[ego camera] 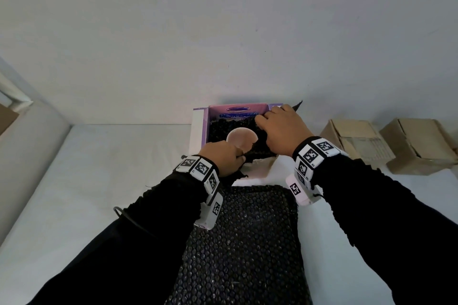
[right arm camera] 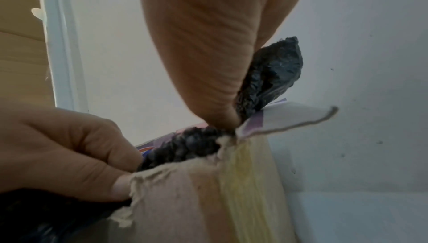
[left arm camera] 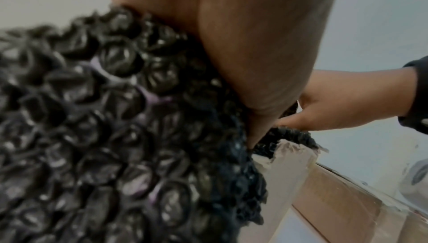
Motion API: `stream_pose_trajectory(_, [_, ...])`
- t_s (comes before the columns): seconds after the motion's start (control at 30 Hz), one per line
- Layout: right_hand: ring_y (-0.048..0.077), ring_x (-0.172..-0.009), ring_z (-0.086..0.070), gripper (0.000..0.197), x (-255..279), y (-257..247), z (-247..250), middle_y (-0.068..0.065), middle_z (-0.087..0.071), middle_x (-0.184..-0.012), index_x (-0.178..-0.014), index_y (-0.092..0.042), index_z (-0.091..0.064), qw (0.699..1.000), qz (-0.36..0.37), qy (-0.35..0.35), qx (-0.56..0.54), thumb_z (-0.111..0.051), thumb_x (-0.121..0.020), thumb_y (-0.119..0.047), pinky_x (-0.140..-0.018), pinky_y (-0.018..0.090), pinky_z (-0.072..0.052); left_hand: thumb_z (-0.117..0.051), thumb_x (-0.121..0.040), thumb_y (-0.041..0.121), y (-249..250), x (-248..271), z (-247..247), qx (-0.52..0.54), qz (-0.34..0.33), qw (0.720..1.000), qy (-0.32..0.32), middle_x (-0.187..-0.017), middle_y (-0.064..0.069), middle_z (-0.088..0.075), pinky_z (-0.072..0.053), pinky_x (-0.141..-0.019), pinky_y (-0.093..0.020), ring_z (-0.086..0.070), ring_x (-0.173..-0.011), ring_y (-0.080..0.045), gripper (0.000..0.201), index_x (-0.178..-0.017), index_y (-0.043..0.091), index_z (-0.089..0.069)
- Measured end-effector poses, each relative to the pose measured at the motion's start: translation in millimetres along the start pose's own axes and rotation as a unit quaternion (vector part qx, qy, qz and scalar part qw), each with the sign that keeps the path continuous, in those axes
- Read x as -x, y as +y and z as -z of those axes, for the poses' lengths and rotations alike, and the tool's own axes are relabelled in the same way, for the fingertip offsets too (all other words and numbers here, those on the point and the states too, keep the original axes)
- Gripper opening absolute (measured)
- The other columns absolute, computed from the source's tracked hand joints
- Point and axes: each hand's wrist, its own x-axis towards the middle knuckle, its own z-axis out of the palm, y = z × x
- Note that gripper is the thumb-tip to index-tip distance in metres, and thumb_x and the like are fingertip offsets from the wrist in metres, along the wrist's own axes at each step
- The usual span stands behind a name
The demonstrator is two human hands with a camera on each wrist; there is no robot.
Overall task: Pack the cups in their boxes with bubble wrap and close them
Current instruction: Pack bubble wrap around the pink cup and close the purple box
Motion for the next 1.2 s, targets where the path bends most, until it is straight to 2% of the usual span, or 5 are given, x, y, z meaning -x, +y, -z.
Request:
stream_pose_trajectory(0.37, [0.036,-0.089,-0.057,0.035,-28,-7,-4,0.018,-0.054,-0.114,-0.115,-0.006,-0.052,1.000,0.000,-0.012,-0.007,-0.055,-0.081,0.003,-0.062,0.037,-0.036,-0.033,-0.093,0.042,-2,2,-10,0.064,0.017,0.997,0.048,-0.083,-0.010,-0.065,-0.045,-0.062,-0.031,-0.063,-0.078,-0.029,0.043,-0.103,0.015,-0.064])
stream_pose_trajectory(0.47, [0.034,-0.093,-0.051,0.030,-27,-7,-6,0.014,-0.053,-0.109,-0.099,-0.009,-0.061,0.997,-0.053,0.030,0.054,-0.070,-0.075,-0.025,-0.073,0.041,-0.042,-0.037,-0.091,0.035,-4,1,-11,0.070,0.029,0.995,0.060,-0.085,-0.010,-0.066,-0.050,-0.064,-0.034,-0.061,-0.075,-0.027,0.038,-0.106,0.015,-0.065])
stream_pose_trajectory(0.63, [0.032,-0.102,-0.047,0.073,-14,-4,-3,0.012,-0.051,-0.110,-0.106,-0.016,-0.051,0.981,-0.138,-0.035,-0.130,-0.038,-0.066,-0.076,-0.084,0.042,-0.046,-0.051,-0.088,0.025,-2,-6,-4,0.111,0.019,0.988,0.104,-0.094,-0.007,-0.070,-0.054,-0.074,-0.038,-0.064,-0.084,-0.026,0.027,-0.109,0.021,-0.067])
stream_pose_trajectory(0.83, [0.032,-0.107,-0.050,0.025,-12,-1,-3,0.012,-0.062,-0.107,-0.107,-0.014,-0.054,0.998,-0.047,-0.018,-0.040,-0.057,-0.082,-0.018,-0.086,0.039,-0.038,-0.063,-0.084,0.019,5,-11,-4,0.201,-0.008,0.967,0.154,-0.091,0.008,-0.071,-0.056,-0.076,-0.034,-0.066,-0.083,-0.016,0.023,-0.103,0.032,-0.066])
stream_pose_trajectory(1.2, [0.024,-0.125,-0.034,0.023,-11,-7,-22,0.001,-0.060,-0.114,-0.095,-0.023,-0.071,0.996,-0.027,-0.060,0.060,-0.052,-0.083,-0.017,-0.090,0.042,-0.014,-0.049,-0.060,0.068,-19,21,-12,0.026,-0.029,0.972,0.233,-0.103,0.002,-0.044,-0.034,-0.079,-0.038,-0.038,-0.095,-0.021,0.067,-0.107,0.020,-0.049])
